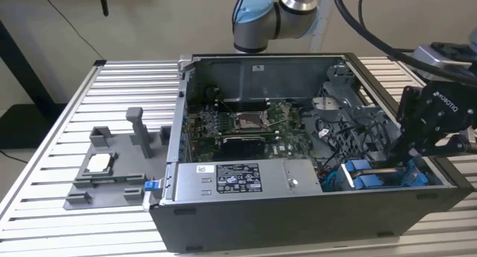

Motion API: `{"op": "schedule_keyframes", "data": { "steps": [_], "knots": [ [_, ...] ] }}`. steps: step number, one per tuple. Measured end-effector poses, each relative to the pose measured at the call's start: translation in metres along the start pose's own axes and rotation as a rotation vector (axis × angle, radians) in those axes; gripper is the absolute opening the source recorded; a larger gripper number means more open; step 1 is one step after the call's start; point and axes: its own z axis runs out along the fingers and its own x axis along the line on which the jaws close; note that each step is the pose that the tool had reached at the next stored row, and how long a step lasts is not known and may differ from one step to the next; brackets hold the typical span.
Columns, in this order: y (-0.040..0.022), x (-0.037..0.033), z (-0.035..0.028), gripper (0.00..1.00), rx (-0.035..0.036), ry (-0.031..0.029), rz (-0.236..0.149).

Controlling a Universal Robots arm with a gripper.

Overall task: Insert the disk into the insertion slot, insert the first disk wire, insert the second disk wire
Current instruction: 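Insert the first disk wire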

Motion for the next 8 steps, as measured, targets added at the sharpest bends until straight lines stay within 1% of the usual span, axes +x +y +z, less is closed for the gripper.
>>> {"op": "schedule_keyframes", "data": {
  "steps": [2, 3, 4, 8],
  "knots": [
    [0.0010, 0.0000, -0.0013, 0.27, 0.0047, -0.0004, 0.000],
    [0.0016, 0.0000, -0.0018, 0.27, 0.0086, -0.0007, 0.000],
    [0.0024, 0.0000, -0.0022, 0.27, 0.0147, -0.0010, 0.000],
    [0.0066, -0.0001, -0.0022, 0.27, 0.0518, -0.0028, -0.001]
  ]
}}
